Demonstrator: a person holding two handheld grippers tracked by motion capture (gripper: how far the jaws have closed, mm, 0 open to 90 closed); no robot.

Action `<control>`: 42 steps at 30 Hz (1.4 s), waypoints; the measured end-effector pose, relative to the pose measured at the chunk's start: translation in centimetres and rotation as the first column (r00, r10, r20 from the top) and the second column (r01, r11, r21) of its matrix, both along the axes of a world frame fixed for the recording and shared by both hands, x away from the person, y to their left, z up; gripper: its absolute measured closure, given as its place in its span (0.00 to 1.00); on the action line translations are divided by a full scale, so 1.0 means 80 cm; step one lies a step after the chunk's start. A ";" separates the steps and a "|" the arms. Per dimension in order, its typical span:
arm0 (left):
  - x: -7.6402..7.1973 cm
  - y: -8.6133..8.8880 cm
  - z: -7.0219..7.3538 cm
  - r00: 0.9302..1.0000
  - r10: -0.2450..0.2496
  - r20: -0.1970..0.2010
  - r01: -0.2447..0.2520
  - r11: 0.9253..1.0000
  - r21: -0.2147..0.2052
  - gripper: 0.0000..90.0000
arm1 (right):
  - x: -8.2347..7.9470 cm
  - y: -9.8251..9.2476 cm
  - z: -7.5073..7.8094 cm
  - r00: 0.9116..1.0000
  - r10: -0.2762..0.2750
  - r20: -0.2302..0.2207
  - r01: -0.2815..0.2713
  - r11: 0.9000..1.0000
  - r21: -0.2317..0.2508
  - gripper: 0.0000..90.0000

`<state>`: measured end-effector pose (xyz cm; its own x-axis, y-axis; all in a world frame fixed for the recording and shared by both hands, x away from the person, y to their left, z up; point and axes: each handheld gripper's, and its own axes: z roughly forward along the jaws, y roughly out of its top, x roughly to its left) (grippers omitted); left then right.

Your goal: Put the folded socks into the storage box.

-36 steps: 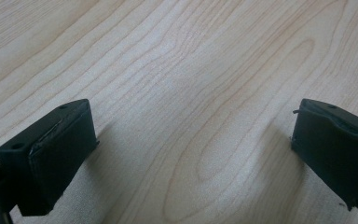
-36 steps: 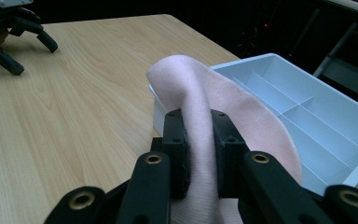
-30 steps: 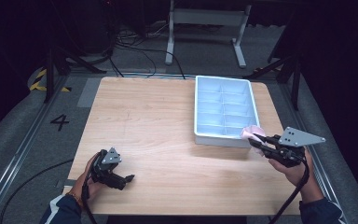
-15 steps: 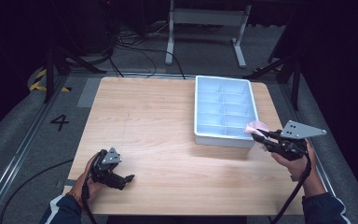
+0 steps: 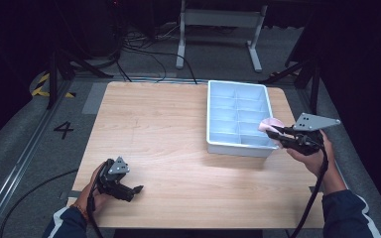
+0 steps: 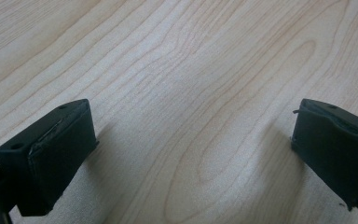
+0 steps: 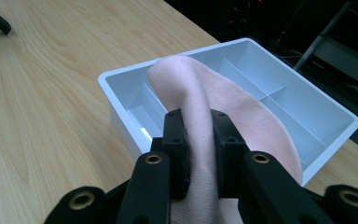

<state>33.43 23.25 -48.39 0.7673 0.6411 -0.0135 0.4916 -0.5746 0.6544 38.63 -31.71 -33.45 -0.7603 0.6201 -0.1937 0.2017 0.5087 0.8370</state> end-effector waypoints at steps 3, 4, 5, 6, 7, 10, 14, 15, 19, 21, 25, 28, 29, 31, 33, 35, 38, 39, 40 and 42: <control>0.000 0.000 0.000 1.000 0.000 0.000 0.000 1.000 0.000 0.00 | 0.010 0.002 0.003 1.000 0.000 -0.009 0.000 1.000 -0.014 0.87; 0.000 0.000 0.000 1.000 0.000 0.000 0.000 1.000 0.000 0.00 | 0.014 0.003 0.004 1.000 0.003 -0.017 -0.003 1.000 -0.019 0.87; 0.000 0.000 0.000 1.000 0.000 0.000 0.000 1.000 0.000 0.00 | 0.018 0.003 0.004 1.000 -0.001 -0.023 0.001 1.000 -0.024 0.87; 0.000 0.000 0.000 1.000 0.000 0.000 0.000 1.000 0.000 0.00 | 0.021 0.004 0.004 1.000 -0.004 -0.026 0.003 1.000 -0.027 0.87; 0.000 0.000 0.000 1.000 0.000 0.000 0.000 1.000 0.000 0.00 | 0.025 0.004 0.005 0.999 -0.004 -0.032 0.003 1.000 -0.030 0.87; 0.000 0.000 0.000 1.000 0.000 0.000 0.000 1.000 0.000 0.00 | 0.035 0.005 0.004 0.999 -0.016 -0.044 0.015 0.999 -0.037 0.87; 0.000 0.000 0.000 1.000 0.000 0.000 0.000 1.000 0.000 0.00 | 0.044 0.004 0.003 0.998 -0.023 -0.053 0.021 0.999 -0.043 0.87; 0.000 0.000 0.000 1.000 0.000 0.000 0.000 1.000 0.000 0.00 | 0.044 0.004 0.003 0.998 -0.023 -0.053 0.021 0.999 -0.043 0.87; 0.000 0.000 0.000 1.000 0.000 0.000 0.000 1.000 0.000 0.00 | 0.054 0.003 0.001 0.997 -0.026 -0.066 0.023 0.999 -0.044 0.87; 0.000 0.000 0.000 1.000 0.000 0.000 0.000 1.000 0.000 0.00 | 0.058 0.004 -0.001 0.997 -0.026 -0.072 0.022 0.998 -0.051 0.87; 0.000 0.000 0.000 1.000 0.000 0.000 0.000 1.000 0.000 0.00 | 0.066 0.005 -0.006 0.996 -0.028 -0.083 0.023 0.998 -0.060 0.87; 0.000 0.000 0.000 1.000 0.000 0.000 0.000 1.000 0.000 0.00 | 0.074 0.008 -0.010 0.995 -0.033 -0.095 0.027 0.997 -0.067 0.87; 0.000 0.000 0.000 1.000 0.000 0.000 0.000 1.000 0.000 0.00 | 0.077 0.009 -0.012 0.994 -0.032 -0.100 0.025 0.998 -0.065 0.87; 0.000 0.000 0.000 1.000 0.000 0.000 0.000 1.000 0.000 0.00 | 0.081 0.012 -0.014 0.994 -0.034 -0.105 0.025 0.997 -0.078 0.87; 0.000 0.000 0.000 1.000 0.000 0.001 0.000 1.000 0.000 0.00 | 0.084 0.014 -0.017 0.992 -0.032 -0.118 0.021 0.996 -0.088 0.87; 0.000 0.000 0.000 1.000 0.000 0.000 0.000 1.000 0.000 0.00 | 0.088 0.016 -0.018 0.992 -0.032 -0.121 0.020 0.995 -0.097 0.87; 0.000 0.000 0.000 1.000 0.000 0.000 0.000 1.000 0.000 0.00 | 0.092 0.019 -0.022 0.991 -0.032 -0.132 0.019 0.995 -0.101 0.87; 0.000 0.000 0.000 1.000 0.000 0.000 0.000 1.000 0.000 0.00 | 0.094 0.020 -0.024 0.990 -0.032 -0.135 0.018 0.995 -0.103 0.87; 0.000 0.000 0.000 1.000 0.000 0.000 0.000 1.000 0.000 0.00 | 0.096 0.021 -0.026 0.990 -0.031 -0.140 0.016 0.994 -0.107 0.87; 0.000 0.000 0.000 1.000 0.000 0.000 0.000 1.000 0.000 0.00 | 0.098 0.024 -0.029 0.989 -0.034 -0.145 0.016 0.993 -0.119 0.87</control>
<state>33.42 23.24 -48.39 0.7672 0.6413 -0.0136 0.4918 -0.5744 0.6544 46.49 -29.83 -35.78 -0.7704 0.6187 -0.1539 0.3316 0.5950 0.7322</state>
